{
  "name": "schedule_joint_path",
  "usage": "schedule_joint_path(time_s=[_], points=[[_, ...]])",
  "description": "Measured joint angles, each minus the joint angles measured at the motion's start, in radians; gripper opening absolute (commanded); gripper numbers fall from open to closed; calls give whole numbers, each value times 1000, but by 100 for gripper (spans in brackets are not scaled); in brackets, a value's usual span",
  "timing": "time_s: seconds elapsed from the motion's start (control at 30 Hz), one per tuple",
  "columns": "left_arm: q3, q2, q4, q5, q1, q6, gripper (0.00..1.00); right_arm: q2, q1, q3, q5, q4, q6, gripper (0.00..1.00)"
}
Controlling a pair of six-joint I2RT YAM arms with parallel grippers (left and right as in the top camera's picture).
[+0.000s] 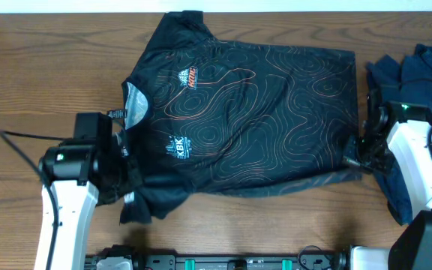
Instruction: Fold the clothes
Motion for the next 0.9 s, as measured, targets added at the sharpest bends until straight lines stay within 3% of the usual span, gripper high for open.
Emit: schedule_joint_path(time_s=[0.37, 0.7, 0.73, 0.77, 0.8, 0.83, 0.9], points=[[-1, 186, 532, -16, 0, -22, 6, -1, 0, -3, -3, 464, 2, 1], [-2, 480, 892, 64, 0, -23, 7, 96, 0, -3, -4, 608, 3, 1], [-2, 496, 917, 68, 0, -22, 17, 119, 0, -3, -4, 625, 2, 1], [-2, 510, 941, 70, 0, -18, 35, 139, 0, -3, -4, 645, 2, 2], [-2, 522, 959, 72, 0, -18, 57, 155, 0, -3, -4, 665, 3, 13], [-2, 530, 973, 72, 0, -22, 71, 171, 0, -4, -5, 688, 7, 24], [-2, 536, 992, 74, 0, -15, 93, 184, 0, -5, -4, 732, 6, 32]])
